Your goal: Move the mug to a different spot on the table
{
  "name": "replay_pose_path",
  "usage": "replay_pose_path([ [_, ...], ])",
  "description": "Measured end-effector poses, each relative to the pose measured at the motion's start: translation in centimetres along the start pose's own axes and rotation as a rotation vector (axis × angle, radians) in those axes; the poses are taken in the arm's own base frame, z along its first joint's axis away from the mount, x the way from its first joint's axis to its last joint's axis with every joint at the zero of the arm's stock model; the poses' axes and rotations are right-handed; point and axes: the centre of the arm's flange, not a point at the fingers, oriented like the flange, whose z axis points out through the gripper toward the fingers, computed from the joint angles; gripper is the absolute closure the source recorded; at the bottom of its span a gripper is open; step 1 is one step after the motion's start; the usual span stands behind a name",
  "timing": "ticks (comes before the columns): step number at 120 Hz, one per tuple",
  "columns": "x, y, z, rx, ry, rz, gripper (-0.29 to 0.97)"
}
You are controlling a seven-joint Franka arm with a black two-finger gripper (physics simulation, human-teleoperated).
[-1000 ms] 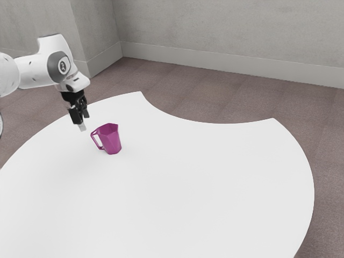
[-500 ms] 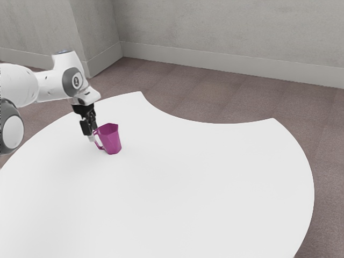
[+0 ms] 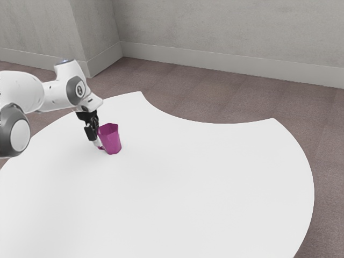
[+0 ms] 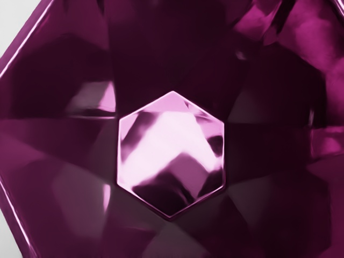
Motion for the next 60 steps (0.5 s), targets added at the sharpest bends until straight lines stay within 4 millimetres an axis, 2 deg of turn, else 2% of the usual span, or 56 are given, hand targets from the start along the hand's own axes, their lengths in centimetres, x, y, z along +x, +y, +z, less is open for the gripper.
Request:
replay_pose_path([
  [32, -0.1, -0.2, 1.4, 0.002, -0.002, 0.040, 0.02],
  [38, -0.1, -0.2, 1.5, 0.002, -0.002, 0.046, 0.09],
  [46, -0.1, -0.2, 1.6, 0.004, -0.001, 0.053, 0.25],
  [60, -0.1, -0.3, 1.5, 0.008, 0.003, 0.061, 0.34],
])
